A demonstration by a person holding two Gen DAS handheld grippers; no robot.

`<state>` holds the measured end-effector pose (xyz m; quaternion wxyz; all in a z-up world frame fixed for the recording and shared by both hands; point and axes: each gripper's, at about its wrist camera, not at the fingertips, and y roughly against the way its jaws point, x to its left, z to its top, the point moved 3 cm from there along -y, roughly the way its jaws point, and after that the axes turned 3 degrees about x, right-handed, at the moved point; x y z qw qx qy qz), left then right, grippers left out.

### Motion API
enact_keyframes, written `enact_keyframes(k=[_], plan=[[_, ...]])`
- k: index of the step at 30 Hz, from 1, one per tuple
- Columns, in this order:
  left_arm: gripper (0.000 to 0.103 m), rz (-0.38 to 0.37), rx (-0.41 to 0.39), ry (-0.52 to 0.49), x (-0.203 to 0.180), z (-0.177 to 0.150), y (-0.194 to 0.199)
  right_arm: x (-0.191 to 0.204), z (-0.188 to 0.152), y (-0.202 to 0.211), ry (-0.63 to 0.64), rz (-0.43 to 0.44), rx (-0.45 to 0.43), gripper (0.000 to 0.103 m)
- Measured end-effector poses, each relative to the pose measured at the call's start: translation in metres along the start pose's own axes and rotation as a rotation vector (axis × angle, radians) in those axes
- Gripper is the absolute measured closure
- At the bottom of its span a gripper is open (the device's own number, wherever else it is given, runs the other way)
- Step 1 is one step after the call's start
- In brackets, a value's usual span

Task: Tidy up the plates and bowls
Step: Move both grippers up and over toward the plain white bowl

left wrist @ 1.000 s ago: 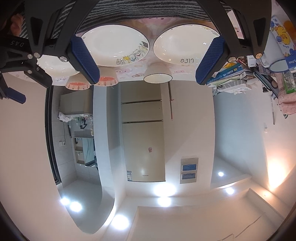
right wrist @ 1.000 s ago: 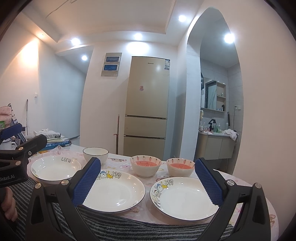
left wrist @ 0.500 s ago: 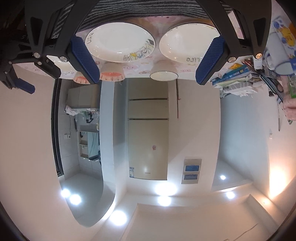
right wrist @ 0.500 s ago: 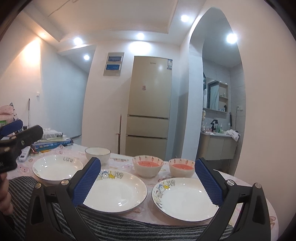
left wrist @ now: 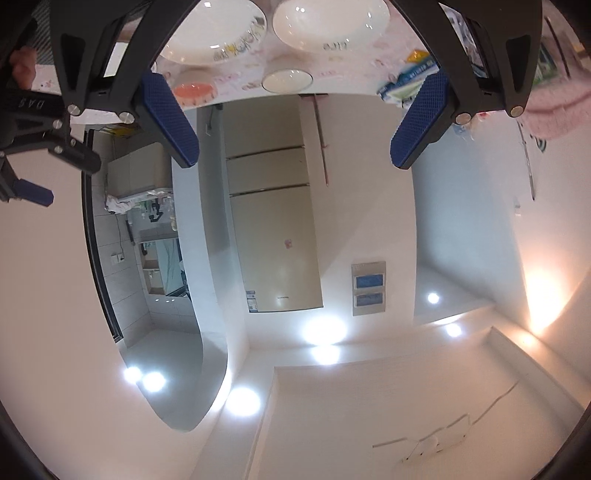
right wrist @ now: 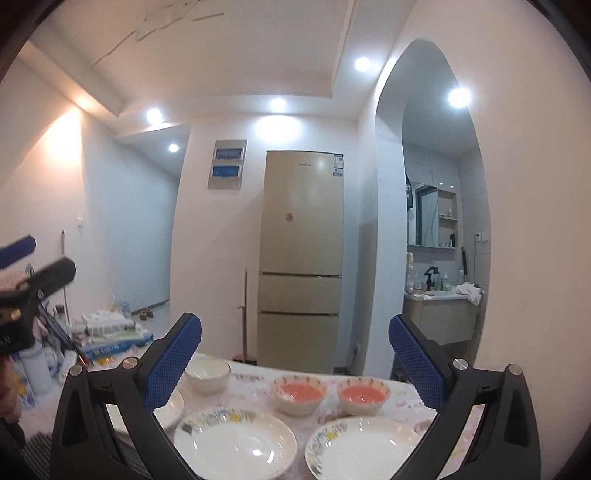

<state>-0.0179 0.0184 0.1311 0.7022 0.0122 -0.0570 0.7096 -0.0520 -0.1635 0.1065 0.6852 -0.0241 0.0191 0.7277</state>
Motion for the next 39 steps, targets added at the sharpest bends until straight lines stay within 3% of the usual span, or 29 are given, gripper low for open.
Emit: enact_keyframes(k=[6,10,12,14,17,20,25,29,32,36,39], plan=[[0.000,0.000,0.001,0.020,0.010,0.031,-0.030,-0.006,0.054,-0.028,-0.055,0.095,0.033,0.000],[0.000,0.017,0.021,-0.002,0.007,0.043,-0.058,-0.015,0.080,-0.056,-0.110,0.081,0.028,0.000],[0.000,0.002,0.008,0.037,0.010,0.051,-0.070,-0.017,0.096,-0.072,-0.111,0.054,0.038,0.000],[0.000,-0.042,-0.034,0.101,0.016,0.059,-0.080,-0.020,0.113,-0.082,-0.155,0.072,0.005,0.000],[0.000,0.015,-0.023,0.098,0.016,0.076,-0.105,-0.026,0.138,-0.096,-0.217,0.107,-0.034,0.000],[0.000,-0.012,-0.076,0.109,0.016,0.090,-0.122,-0.026,0.152,-0.106,-0.232,0.061,-0.097,0.000],[0.000,0.051,-0.114,0.070,0.024,0.096,-0.145,-0.010,0.157,-0.123,-0.173,-0.109,-0.200,0.000],[0.000,0.041,-0.109,0.068,0.033,0.086,-0.167,0.004,0.157,-0.147,-0.147,-0.051,-0.215,0.000],[0.000,0.105,-0.062,0.036,0.038,0.067,-0.185,0.012,0.142,-0.170,-0.146,-0.065,-0.210,0.000],[0.000,0.081,0.022,0.071,0.050,0.028,-0.214,0.017,0.109,-0.209,-0.162,-0.057,-0.140,0.000],[0.000,0.062,0.116,0.113,0.058,0.011,-0.241,0.018,0.097,-0.249,-0.169,-0.088,0.039,0.000]])
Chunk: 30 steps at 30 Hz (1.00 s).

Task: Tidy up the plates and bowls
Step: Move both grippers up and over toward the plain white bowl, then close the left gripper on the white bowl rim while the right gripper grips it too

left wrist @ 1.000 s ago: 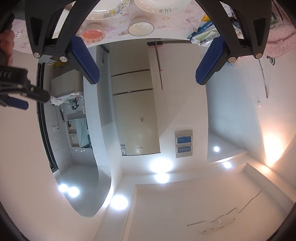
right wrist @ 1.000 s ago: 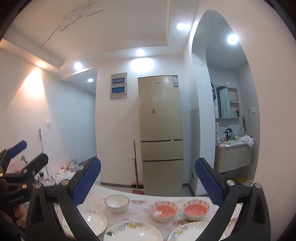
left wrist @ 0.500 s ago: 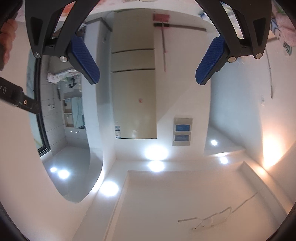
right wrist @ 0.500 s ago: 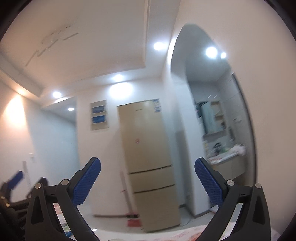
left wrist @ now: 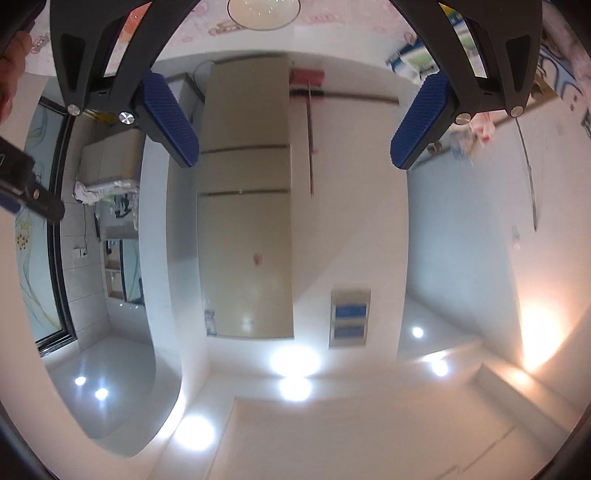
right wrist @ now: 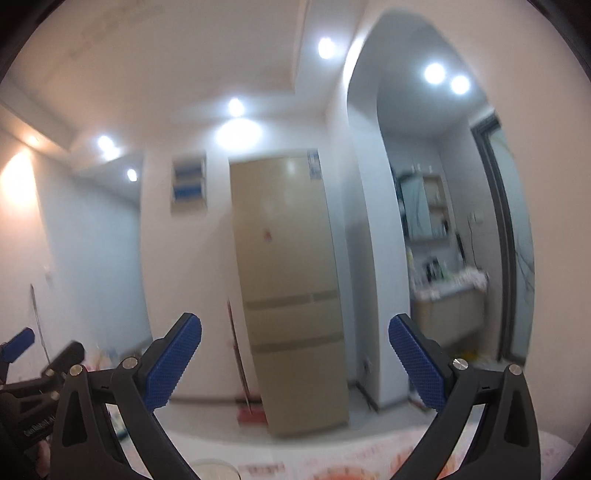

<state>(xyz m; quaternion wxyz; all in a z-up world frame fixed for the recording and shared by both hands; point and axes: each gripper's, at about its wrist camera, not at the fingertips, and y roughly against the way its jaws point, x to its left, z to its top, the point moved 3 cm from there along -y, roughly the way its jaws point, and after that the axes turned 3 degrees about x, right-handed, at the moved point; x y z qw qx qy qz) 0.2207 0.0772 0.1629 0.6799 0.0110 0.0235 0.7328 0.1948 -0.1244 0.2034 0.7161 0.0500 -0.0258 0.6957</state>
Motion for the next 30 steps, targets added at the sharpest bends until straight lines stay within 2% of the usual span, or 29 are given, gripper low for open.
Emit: enact_keyframes(k=[4,8,12,14,16,21,23,27,30], plan=[[0.000,0.006,0.142,0.012,0.009,-0.023,-0.034,-0.008,-0.015,-0.031,-0.087,0.077,0.096,0.000],[0.000,0.006,0.286,0.044,0.014,-0.045,-0.063,-0.014,-0.034,-0.061,-0.129,0.097,0.185,0.000],[0.000,-0.005,0.428,0.052,0.014,-0.072,-0.088,-0.002,-0.067,-0.099,-0.091,0.149,0.326,0.000],[0.000,0.005,0.525,-0.007,0.009,-0.089,-0.101,0.005,-0.087,-0.117,-0.086,0.168,0.392,0.000],[0.000,-0.007,0.569,-0.041,0.004,-0.104,-0.112,0.012,-0.106,-0.130,-0.083,0.169,0.435,0.000],[0.000,-0.041,0.694,0.011,0.001,-0.136,-0.134,0.026,-0.146,-0.159,-0.044,0.171,0.528,0.000],[0.000,-0.056,0.729,0.027,0.002,-0.145,-0.142,0.033,-0.162,-0.173,-0.009,0.182,0.581,0.009],[0.000,-0.071,0.809,0.083,0.003,-0.164,-0.156,0.041,-0.194,-0.195,-0.012,0.224,0.691,0.017],[0.015,-0.065,0.838,0.075,-0.002,-0.174,-0.161,0.040,-0.219,-0.210,-0.056,0.264,0.782,0.027]])
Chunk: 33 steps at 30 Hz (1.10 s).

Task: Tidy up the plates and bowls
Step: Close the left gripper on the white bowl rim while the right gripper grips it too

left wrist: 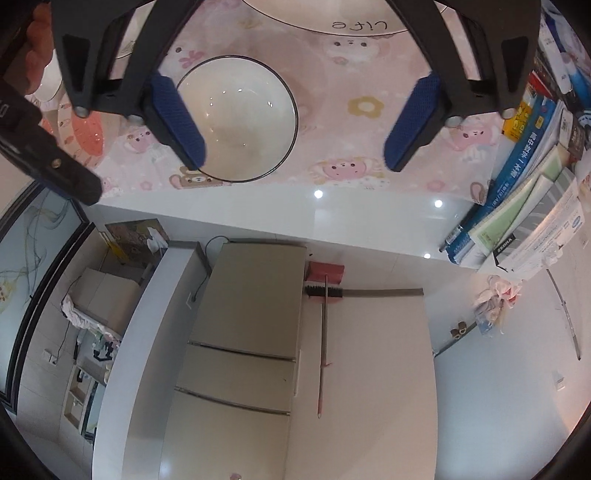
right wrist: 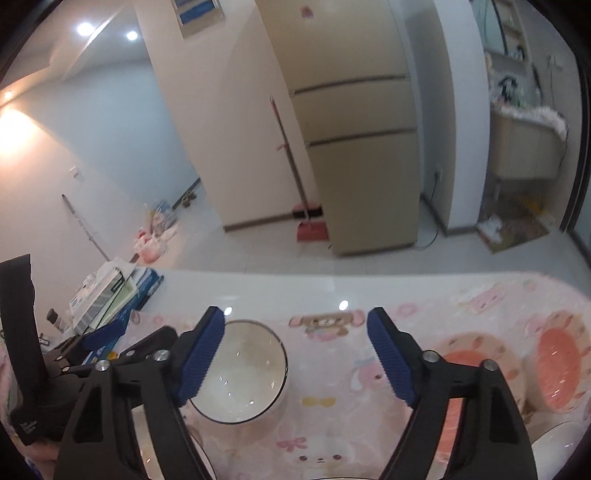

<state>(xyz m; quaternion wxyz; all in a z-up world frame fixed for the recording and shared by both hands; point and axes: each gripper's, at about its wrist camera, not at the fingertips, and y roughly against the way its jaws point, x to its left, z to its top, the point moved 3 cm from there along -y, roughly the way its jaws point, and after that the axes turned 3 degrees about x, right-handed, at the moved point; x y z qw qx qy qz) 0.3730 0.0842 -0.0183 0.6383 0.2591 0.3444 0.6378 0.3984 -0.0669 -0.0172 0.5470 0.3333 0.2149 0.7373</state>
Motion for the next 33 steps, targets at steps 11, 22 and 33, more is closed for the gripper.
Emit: enact_keyframes(k=[11,22,33], plan=[[0.081,-0.090,0.191,0.116,0.011,-0.015,-0.043,0.004,-0.040,-0.080,-0.084,0.120,0.258,0.079],[0.095,-0.041,0.242,0.086,0.009,-0.022,-0.059,0.010,-0.059,-0.107,-0.052,0.040,0.307,0.088],[0.094,-0.106,0.298,0.135,0.015,-0.032,-0.077,-0.008,-0.066,-0.126,-0.210,0.203,0.383,0.083]])
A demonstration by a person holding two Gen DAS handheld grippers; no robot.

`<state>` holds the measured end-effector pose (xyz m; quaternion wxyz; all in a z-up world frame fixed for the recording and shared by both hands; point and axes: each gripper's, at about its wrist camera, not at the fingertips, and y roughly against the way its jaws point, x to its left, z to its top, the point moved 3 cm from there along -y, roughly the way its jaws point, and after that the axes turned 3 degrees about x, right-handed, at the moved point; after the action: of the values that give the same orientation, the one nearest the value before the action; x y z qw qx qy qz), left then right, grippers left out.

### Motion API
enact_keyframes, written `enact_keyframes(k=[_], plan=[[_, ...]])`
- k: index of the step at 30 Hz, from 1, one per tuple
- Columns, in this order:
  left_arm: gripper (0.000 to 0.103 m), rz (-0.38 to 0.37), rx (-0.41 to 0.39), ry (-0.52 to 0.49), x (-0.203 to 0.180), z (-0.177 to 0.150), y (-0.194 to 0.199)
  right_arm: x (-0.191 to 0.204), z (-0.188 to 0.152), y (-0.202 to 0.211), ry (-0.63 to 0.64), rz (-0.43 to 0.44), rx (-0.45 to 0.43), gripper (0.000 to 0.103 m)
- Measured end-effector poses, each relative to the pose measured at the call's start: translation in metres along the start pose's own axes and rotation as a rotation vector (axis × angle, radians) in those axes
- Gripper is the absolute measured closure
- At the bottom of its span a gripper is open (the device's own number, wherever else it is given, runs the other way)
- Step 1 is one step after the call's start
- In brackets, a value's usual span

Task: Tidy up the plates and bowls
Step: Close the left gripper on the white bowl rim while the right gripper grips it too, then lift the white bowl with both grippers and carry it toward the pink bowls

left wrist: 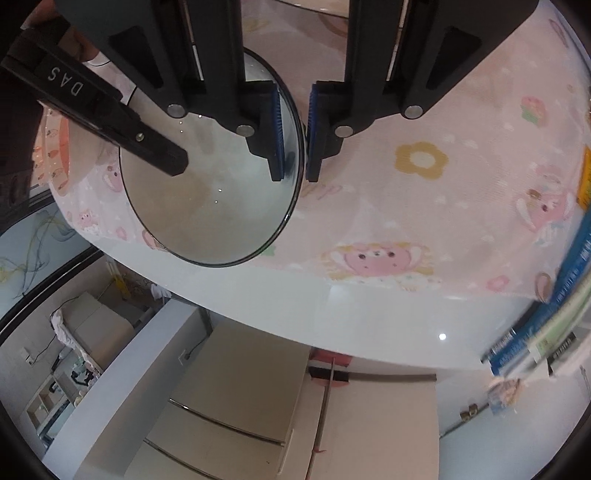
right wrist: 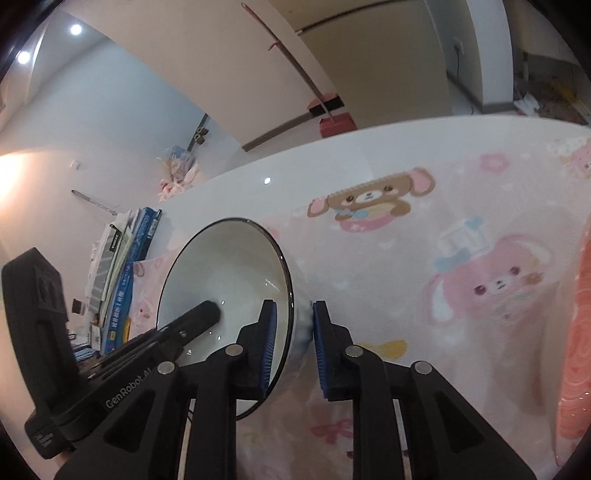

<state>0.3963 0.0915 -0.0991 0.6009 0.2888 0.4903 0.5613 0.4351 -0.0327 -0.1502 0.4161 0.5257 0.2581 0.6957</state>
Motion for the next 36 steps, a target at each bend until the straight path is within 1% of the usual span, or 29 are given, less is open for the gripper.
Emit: enact_keyframes(k=[6,10,12,16,18,19,20,22,24,26,30,36], plan=[[0.093,-0.117,0.048,0.082,0.011,0.000,-0.005,-0.006,-0.002,-0.017,-0.082,0.097,0.062,0.080],[0.091,-0.229,0.085,0.148,0.020,-0.002,-0.012,-0.013,-0.003,-0.019,-0.142,0.162,0.067,0.080],[0.091,-0.266,0.097,0.184,0.026,-0.001,-0.013,-0.015,-0.003,-0.020,-0.149,0.178,0.071,0.079],[0.091,-0.276,0.096,0.195,0.027,-0.002,-0.012,-0.015,-0.004,-0.020,-0.146,0.172,0.078,0.079],[0.091,-0.281,0.122,0.228,0.027,-0.005,-0.011,-0.016,-0.005,-0.017,-0.184,0.164,0.121,0.077],[0.090,-0.266,0.130,0.216,0.027,-0.007,-0.007,-0.015,-0.006,-0.015,-0.207,0.151,0.150,0.077],[0.090,-0.243,0.110,0.183,0.022,-0.007,0.001,-0.013,-0.006,-0.010,-0.208,0.144,0.152,0.077],[0.088,-0.203,0.052,0.125,0.007,-0.005,0.016,-0.003,-0.003,0.005,-0.155,0.120,0.101,0.077],[0.087,-0.205,0.040,0.115,-0.006,-0.003,0.025,0.003,0.000,0.018,-0.132,0.110,0.071,0.073],[0.087,-0.234,0.035,0.128,-0.005,-0.003,0.028,0.008,0.001,0.029,-0.119,0.131,0.059,0.071],[0.087,-0.286,0.027,0.149,-0.001,-0.002,0.038,0.010,0.004,0.041,-0.128,0.180,0.047,0.071],[0.087,-0.287,-0.038,0.147,0.001,0.002,0.065,0.019,0.000,0.051,-0.129,0.225,0.059,0.071]])
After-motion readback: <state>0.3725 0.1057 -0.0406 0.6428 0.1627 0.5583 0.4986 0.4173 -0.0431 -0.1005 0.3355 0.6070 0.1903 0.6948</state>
